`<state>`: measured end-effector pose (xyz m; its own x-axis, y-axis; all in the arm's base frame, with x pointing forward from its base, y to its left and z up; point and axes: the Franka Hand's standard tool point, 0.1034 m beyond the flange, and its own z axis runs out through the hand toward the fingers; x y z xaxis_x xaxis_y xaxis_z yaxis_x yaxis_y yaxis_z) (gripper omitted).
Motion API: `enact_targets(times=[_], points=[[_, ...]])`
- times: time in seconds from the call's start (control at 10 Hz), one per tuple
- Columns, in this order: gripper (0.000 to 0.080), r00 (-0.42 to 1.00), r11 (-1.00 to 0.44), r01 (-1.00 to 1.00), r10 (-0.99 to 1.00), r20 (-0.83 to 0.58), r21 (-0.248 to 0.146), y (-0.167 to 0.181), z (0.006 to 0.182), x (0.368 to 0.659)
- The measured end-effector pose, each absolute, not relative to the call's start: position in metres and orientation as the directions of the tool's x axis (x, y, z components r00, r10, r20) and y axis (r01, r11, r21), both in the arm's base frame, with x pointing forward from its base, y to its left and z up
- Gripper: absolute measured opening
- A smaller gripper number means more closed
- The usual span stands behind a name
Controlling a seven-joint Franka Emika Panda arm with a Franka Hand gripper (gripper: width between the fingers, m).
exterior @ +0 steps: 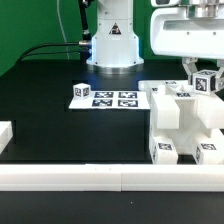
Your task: Assemble chair
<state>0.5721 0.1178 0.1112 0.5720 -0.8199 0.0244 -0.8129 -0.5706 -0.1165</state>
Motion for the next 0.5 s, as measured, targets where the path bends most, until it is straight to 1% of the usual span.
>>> enact_targets(times=[0.3, 0.4, 0.5], points=[[0.0264, 0.418, -0.415, -0.902, -0.908, 0.002, -0.119, 0.1177, 0.1110, 0.5720], [0.0264, 0.398, -0.395, -0.911, -0.918, -0.001, -0.119, 0.1176, 0.1110, 0.5720], [0.0264, 0.328, -0.324, -0.938, -0.945, -0.014, -0.121, 0.1180, 0.1110, 0.5720]])
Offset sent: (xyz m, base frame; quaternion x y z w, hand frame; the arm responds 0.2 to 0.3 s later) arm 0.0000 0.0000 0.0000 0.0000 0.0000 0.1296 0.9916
